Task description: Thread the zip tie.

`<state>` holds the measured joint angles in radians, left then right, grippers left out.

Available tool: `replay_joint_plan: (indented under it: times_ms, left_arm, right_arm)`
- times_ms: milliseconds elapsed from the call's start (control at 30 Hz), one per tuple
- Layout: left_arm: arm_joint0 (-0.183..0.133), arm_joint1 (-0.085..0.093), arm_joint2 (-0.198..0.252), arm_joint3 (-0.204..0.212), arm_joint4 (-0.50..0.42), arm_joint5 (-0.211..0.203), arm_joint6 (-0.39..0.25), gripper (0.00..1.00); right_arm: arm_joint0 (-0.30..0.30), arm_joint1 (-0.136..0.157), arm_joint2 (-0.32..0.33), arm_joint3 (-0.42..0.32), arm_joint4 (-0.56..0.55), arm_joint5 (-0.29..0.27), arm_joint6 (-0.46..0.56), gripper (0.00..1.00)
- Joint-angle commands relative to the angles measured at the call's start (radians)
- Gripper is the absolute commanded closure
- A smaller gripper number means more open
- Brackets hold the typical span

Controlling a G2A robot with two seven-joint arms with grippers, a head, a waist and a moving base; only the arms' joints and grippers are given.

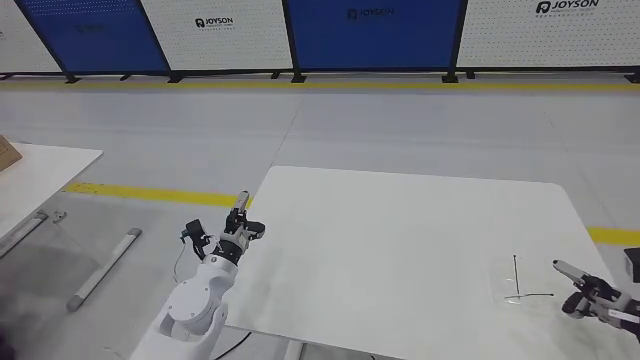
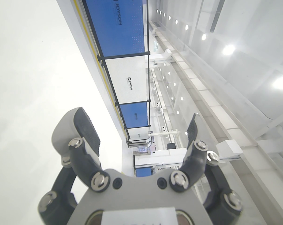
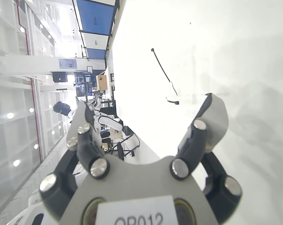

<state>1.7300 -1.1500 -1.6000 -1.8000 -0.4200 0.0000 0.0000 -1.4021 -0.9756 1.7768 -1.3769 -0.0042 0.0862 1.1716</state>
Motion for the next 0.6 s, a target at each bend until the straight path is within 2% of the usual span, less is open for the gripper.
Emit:
replay_joint_plan:
  times_ms: [0, 167, 233, 267, 300, 400, 467, 567]
  left_arm:
    - [0.000, 0.000, 0.000, 0.000, 0.000, 0.000, 0.000, 0.00]
    - [0.000, 0.000, 0.000, 0.000, 0.000, 0.000, 0.000, 0.00]
    - [0.000, 0.000, 0.000, 0.000, 0.000, 0.000, 0.000, 0.00]
    - [0.000, 0.000, 0.000, 0.000, 0.000, 0.000, 0.000, 0.00]
    - [0.000, 0.000, 0.000, 0.000, 0.000, 0.000, 0.000, 0.00]
    - [0.000, 0.000, 0.000, 0.000, 0.000, 0.000, 0.000, 0.00]
    - [0.000, 0.000, 0.000, 0.000, 0.000, 0.000, 0.000, 0.00]
    - [0.000, 0.000, 0.000, 0.000, 0.000, 0.000, 0.000, 0.00]
  right_arm:
    - [0.018, 0.000, -0.028, 0.024, -0.019, 0.006, -0.009, 0.00]
    - [0.051, 0.003, -0.057, 0.074, -0.022, -0.007, 0.003, 0.00]
    - [0.056, 0.006, -0.060, 0.087, -0.021, -0.013, 0.007, 0.26]
    - [0.057, 0.007, -0.060, 0.090, -0.020, -0.015, 0.012, 0.35]
    - [0.057, 0.009, -0.058, 0.092, -0.021, -0.017, 0.014, 0.51]
    - [0.054, 0.014, -0.056, 0.092, -0.022, -0.020, 0.017, 0.56]
    - [0.052, 0.016, -0.056, 0.090, -0.025, -0.018, 0.015, 0.63]
    - [0.048, 0.019, -0.058, 0.086, -0.026, -0.014, 0.013, 0.62]
